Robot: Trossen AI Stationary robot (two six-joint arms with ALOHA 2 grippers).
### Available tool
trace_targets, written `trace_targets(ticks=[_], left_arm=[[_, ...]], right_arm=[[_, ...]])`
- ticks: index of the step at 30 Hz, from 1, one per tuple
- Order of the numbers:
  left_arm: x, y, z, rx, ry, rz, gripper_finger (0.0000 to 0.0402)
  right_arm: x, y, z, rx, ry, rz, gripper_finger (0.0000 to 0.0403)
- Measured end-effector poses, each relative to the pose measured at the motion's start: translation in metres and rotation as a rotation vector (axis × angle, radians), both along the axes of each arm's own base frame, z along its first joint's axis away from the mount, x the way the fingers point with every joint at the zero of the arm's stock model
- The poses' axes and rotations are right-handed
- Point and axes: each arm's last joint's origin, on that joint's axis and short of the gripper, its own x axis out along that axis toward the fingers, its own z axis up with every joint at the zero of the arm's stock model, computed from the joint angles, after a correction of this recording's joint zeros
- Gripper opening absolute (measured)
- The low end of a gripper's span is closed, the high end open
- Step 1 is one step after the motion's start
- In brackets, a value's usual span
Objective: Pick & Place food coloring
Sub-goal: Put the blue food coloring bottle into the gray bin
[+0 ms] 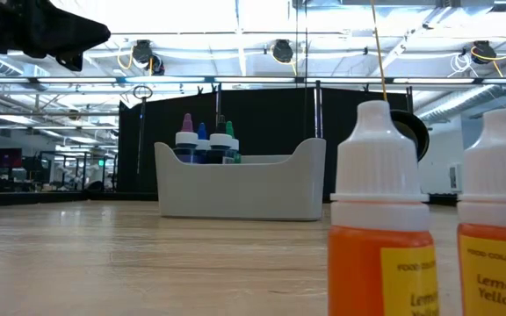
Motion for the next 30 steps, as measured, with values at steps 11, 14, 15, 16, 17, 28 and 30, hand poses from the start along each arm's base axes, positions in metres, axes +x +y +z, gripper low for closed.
trace_targets(ticks=[11, 14, 15, 16, 17, 28, 30], left_arm=[[0.0, 0.0, -0.002, -0.024, 0.014, -0.002, 0.0047], [0.0, 0.0, -0.002, -0.03, 0.014, -0.002, 0.0047], [0.0, 0.0, -0.002, -0.035, 0.014, -0.002, 0.0047], [0.0, 0.0, -0.002, -0.037, 0.016, -0.002, 0.0047], [0.0, 0.0, -0.002, -0.042, 0.016, -0.002, 0.0047], [0.0, 0.0, -0.002, -0.036, 0.019, -0.002, 0.0047], [0.0, 0.0, -0.002, -0.037, 0.018, -0.002, 0.0047]], right_arm=[[0.006, 0.023, 0.0, -0.014, -0.001, 0.054, 0.0215], [0.003, 0.021, -0.006, -0.059, 0.024, 0.028, 0.0215], [0.002, 0.02, -0.006, -0.068, 0.024, 0.015, 0.0215], [0.002, 0.019, -0.007, -0.075, 0.025, 0.002, 0.0215], [0.001, 0.019, -0.007, -0.076, 0.03, -0.007, 0.0215], [0.006, 0.014, -0.013, -0.063, 0.04, -0.051, 0.0215], [0.009, 0.012, -0.019, -0.049, 0.051, -0.066, 0.0215]])
